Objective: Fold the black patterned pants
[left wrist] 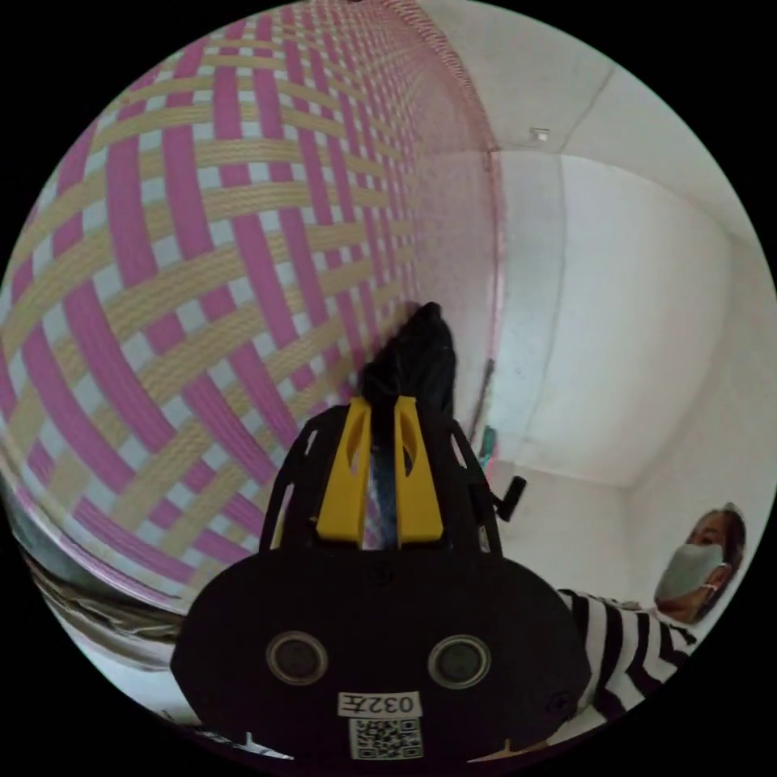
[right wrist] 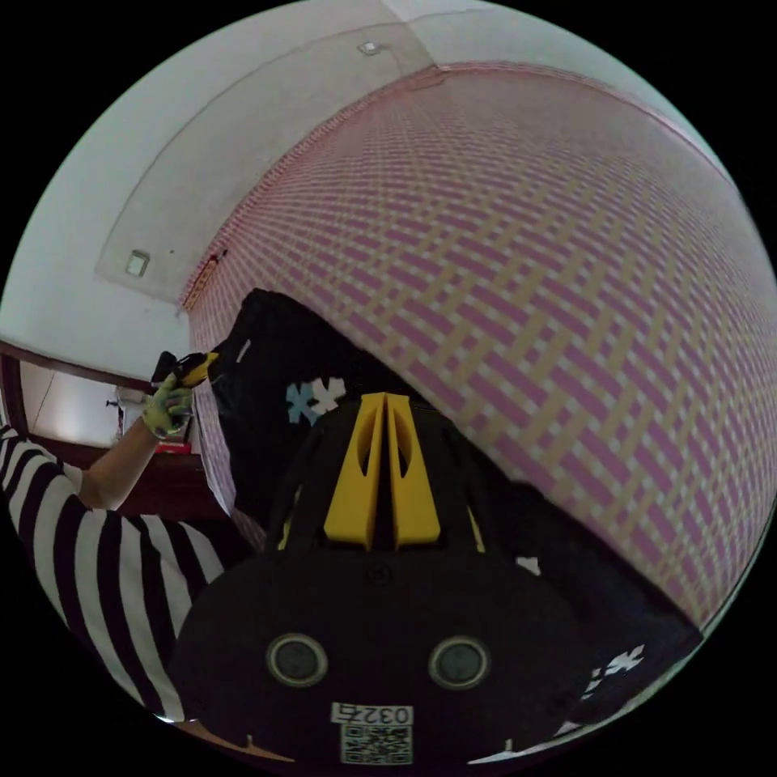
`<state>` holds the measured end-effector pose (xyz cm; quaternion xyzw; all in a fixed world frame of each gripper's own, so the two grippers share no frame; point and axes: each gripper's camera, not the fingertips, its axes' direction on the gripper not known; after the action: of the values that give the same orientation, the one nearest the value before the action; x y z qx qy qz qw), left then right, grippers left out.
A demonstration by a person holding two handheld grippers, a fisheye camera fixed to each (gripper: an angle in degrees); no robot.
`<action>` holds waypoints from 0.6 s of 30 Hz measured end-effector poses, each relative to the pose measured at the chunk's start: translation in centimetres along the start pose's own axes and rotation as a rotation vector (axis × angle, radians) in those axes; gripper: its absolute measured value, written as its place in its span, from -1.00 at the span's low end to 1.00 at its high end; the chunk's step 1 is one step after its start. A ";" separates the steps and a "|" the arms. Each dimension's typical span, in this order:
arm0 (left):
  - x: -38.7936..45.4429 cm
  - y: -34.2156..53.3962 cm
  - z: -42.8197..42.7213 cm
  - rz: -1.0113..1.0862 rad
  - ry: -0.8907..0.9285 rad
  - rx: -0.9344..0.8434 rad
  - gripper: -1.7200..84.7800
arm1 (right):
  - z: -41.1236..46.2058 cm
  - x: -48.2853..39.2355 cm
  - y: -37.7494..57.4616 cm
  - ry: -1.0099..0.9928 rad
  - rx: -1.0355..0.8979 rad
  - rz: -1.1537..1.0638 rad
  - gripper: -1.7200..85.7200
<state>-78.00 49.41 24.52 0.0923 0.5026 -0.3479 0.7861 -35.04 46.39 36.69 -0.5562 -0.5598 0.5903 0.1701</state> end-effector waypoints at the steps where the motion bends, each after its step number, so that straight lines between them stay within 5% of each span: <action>1: -1.3 -0.7 0.8 0.004 0.032 -0.017 -0.93 | -0.9 0.4 1.3 -0.004 0.007 0.034 -0.98; 6: -4.3 0.9 1.2 -0.002 -0.075 0.085 -0.92 | -4.1 -1.2 2.5 -0.045 0.024 0.050 -0.98; 9: -3.0 2.9 3.1 0.185 -0.280 0.106 -0.97 | -4.0 -3.8 -0.5 -0.009 -0.031 -0.036 -0.98; 18: 1.6 12.2 24.9 0.867 -0.417 -0.331 -0.98 | -14.3 -3.2 -2.9 -0.113 0.131 0.138 -0.98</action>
<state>-51.66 45.41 32.56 0.0951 0.2987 0.0836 0.9459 -23.06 51.42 44.12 -0.5470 -0.4892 0.6661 0.1333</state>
